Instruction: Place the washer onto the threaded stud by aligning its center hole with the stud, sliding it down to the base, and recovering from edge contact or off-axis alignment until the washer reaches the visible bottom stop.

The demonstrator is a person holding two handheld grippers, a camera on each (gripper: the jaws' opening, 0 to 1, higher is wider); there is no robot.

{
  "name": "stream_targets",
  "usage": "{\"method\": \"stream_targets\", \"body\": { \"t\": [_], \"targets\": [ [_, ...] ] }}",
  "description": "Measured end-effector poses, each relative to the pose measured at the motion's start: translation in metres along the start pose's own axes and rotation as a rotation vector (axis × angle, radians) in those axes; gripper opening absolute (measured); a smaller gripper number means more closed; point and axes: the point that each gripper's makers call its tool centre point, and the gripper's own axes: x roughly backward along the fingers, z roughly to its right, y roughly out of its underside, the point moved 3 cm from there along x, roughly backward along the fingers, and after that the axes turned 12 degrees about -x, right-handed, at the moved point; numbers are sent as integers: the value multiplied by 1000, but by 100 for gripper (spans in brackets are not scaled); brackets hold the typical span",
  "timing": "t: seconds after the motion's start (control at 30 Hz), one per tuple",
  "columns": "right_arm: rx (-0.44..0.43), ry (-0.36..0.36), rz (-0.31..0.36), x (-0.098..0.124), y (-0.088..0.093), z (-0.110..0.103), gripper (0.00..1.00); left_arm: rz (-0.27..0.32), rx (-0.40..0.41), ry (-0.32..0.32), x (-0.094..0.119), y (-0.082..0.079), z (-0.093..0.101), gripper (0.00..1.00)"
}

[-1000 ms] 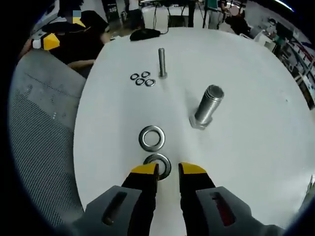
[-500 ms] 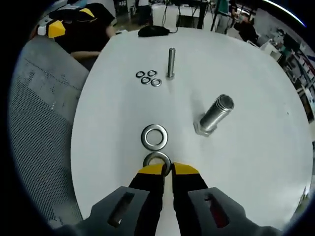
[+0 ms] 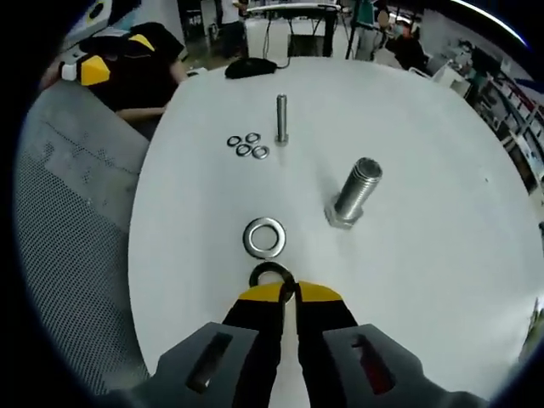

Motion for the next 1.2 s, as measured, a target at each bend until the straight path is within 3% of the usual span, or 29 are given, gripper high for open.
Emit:
{"method": "stream_targets", "body": {
  "t": [0.6,0.83,1.2],
  "targets": [
    [-177,-34,128,19,-22,-5,6,2,-1,-3,0,0,0,39],
    [-171,6,172,28,-37,-5,6,0,-2,0,0,0,0,39],
    [-158,72,213,34,-45,3,6,-8,-6,7,0,1,1,38]
  ]
}}
